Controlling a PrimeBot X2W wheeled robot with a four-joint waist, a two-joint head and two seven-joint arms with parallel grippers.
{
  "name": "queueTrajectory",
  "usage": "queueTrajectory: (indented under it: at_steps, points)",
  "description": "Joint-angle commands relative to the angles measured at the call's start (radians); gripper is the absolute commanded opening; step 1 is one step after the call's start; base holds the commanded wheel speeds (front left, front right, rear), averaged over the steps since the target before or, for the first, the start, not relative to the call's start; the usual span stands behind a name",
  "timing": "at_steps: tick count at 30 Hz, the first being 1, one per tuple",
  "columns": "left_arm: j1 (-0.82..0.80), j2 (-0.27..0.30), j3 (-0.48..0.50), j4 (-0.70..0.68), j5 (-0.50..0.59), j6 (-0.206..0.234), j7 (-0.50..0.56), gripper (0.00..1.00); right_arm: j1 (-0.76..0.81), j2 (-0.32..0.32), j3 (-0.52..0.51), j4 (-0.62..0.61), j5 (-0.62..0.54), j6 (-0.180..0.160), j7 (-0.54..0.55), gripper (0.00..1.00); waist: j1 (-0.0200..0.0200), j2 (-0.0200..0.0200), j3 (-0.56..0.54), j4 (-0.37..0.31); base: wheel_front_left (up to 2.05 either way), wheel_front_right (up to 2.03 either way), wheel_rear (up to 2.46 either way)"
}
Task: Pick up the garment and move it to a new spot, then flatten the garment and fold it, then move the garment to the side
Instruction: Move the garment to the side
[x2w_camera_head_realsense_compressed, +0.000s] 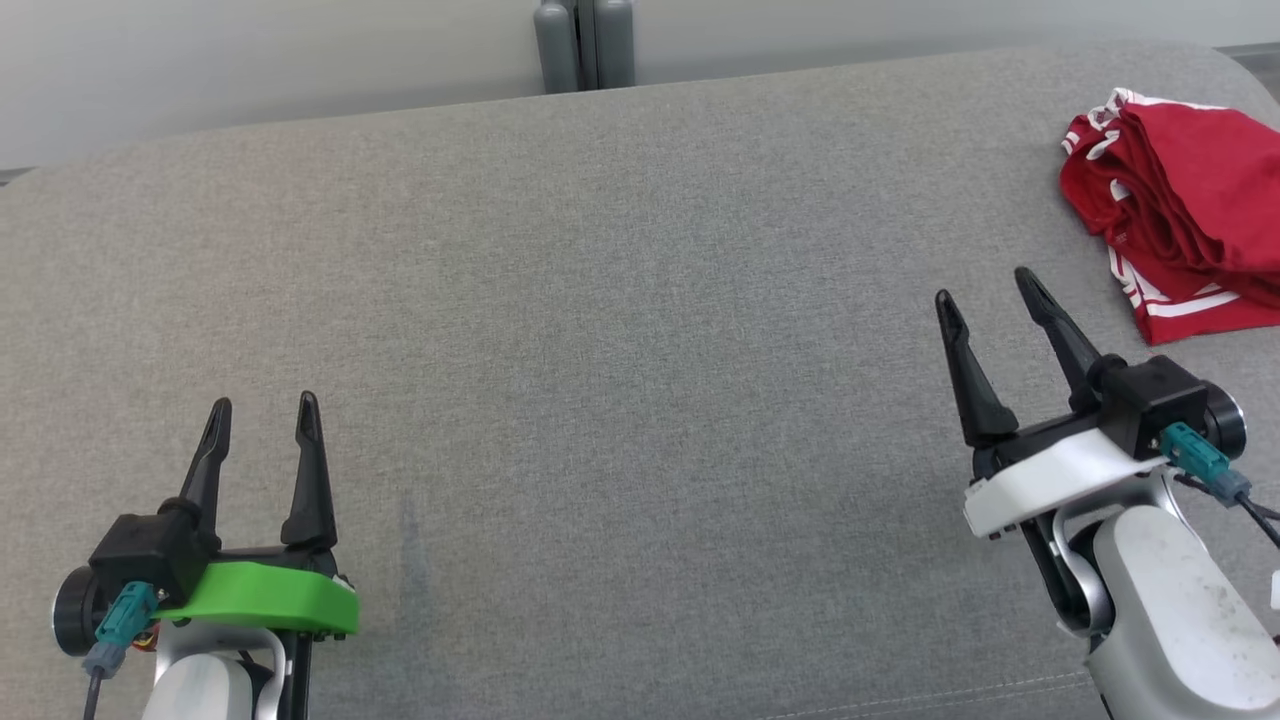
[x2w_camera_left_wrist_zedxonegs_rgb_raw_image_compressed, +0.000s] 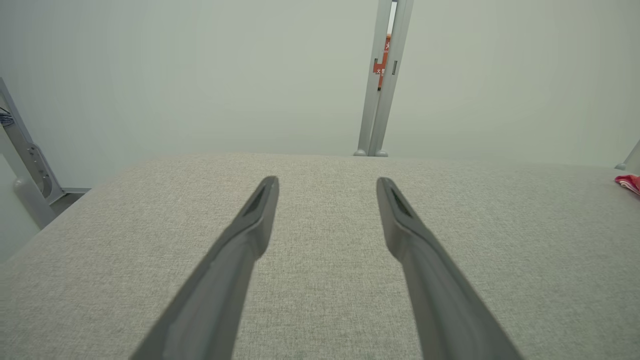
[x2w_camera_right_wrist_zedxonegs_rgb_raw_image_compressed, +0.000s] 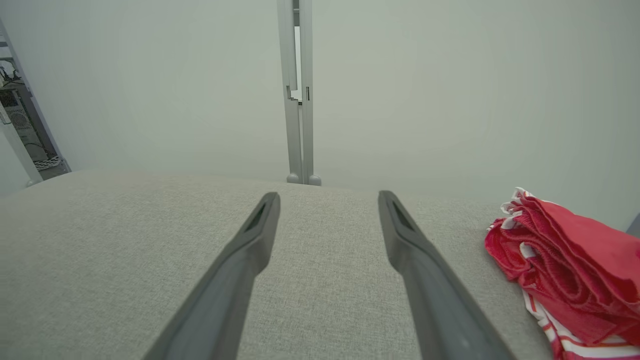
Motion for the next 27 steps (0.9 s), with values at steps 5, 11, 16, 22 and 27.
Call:
queueTrajectory:
  at_steps: [5, 11, 16, 22, 27]
  points:
    - [0.020, -0.006, 0.013, 0.014, 0.019, -0.010, -0.002, 1.00, 0.107, 0.035, -0.051, -0.058, -0.021, -0.002, -0.004, 1.00, 0.0001, 0.0000, -0.036, 0.013, 0.00, 0.00, 0.00]
    - [0.034, -0.006, 0.018, 0.027, 0.023, -0.013, -0.002, 1.00, 0.189, 0.056, -0.092, -0.093, -0.022, -0.002, -0.004, 1.00, 0.0001, 0.0000, -0.065, 0.021, 0.00, 0.00, 0.00]
    - [0.043, -0.010, 0.026, 0.038, 0.022, -0.014, -0.002, 1.00, 0.235, 0.078, -0.119, -0.113, -0.017, -0.002, -0.004, 1.00, 0.0001, 0.0000, -0.079, 0.029, 0.00, 0.00, 0.00]
    - [0.051, -0.010, 0.032, 0.053, 0.020, -0.020, -0.003, 1.00, 0.267, 0.098, -0.141, -0.123, -0.024, -0.002, -0.004, 1.00, 0.0001, 0.0000, -0.091, 0.038, 0.00, 0.00, 0.00]
    - [0.051, -0.011, 0.035, 0.066, 0.019, -0.023, -0.003, 1.00, 0.276, 0.110, -0.149, -0.123, -0.022, -0.002, -0.004, 1.00, 0.0001, 0.0000, -0.098, 0.043, 0.00, 0.00, 0.00]
